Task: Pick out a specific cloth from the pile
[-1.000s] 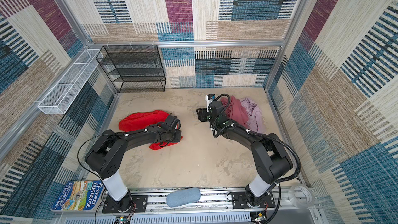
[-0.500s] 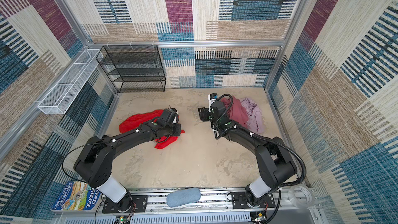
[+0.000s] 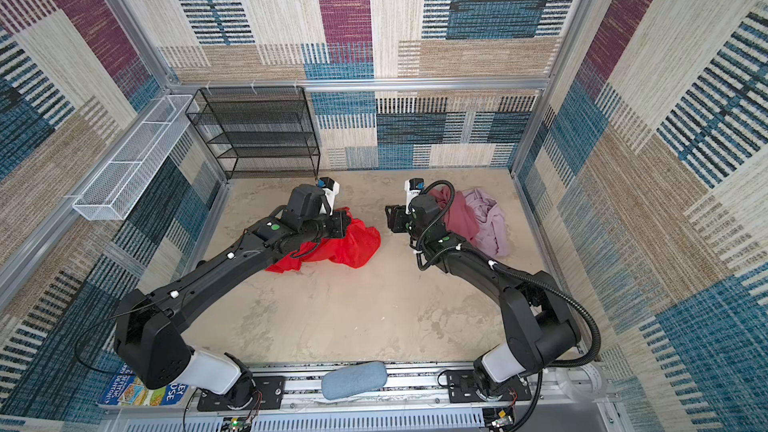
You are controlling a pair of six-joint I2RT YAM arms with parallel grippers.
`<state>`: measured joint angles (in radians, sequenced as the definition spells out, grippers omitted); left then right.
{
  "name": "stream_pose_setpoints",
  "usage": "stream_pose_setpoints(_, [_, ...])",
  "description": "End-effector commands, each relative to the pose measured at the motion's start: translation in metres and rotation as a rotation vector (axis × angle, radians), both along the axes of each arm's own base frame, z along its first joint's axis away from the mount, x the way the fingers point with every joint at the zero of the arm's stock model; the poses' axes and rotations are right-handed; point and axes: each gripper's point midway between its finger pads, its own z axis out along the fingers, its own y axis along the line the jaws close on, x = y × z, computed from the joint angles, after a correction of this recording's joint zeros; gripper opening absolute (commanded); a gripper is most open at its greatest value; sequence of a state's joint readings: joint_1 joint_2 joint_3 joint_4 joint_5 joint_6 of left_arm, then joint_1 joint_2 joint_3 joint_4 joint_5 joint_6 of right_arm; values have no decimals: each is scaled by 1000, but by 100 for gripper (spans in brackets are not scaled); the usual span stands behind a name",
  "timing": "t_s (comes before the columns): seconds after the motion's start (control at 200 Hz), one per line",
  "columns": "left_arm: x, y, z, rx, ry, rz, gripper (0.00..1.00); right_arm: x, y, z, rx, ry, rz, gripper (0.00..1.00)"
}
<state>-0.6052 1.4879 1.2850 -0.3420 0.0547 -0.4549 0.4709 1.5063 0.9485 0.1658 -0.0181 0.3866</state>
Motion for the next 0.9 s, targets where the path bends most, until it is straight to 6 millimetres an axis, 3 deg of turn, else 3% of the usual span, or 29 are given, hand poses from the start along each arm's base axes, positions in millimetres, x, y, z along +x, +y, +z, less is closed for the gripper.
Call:
stream_pose_setpoints(0.0, [-1,5,19,8,-44,-6,0,1,0,6,4,-22,1,57])
stream_pose_setpoints(0.195, [-1,23,43,-21,-86,29,0,2,4,7,17,-16,15,57])
stream_pose_setpoints(0.406, [5,75,49,-77,-101,161,0,2,5,7,20,-11,19,57])
stream_pose_setpoints(0.581, [11,128,25,-117,-64,294,0,7,9,8,16,-5,24,58])
stream_pose_setpoints(0.891, [4,193,-8,-12,-32,461,0,14,18,-2,25,22,48,57])
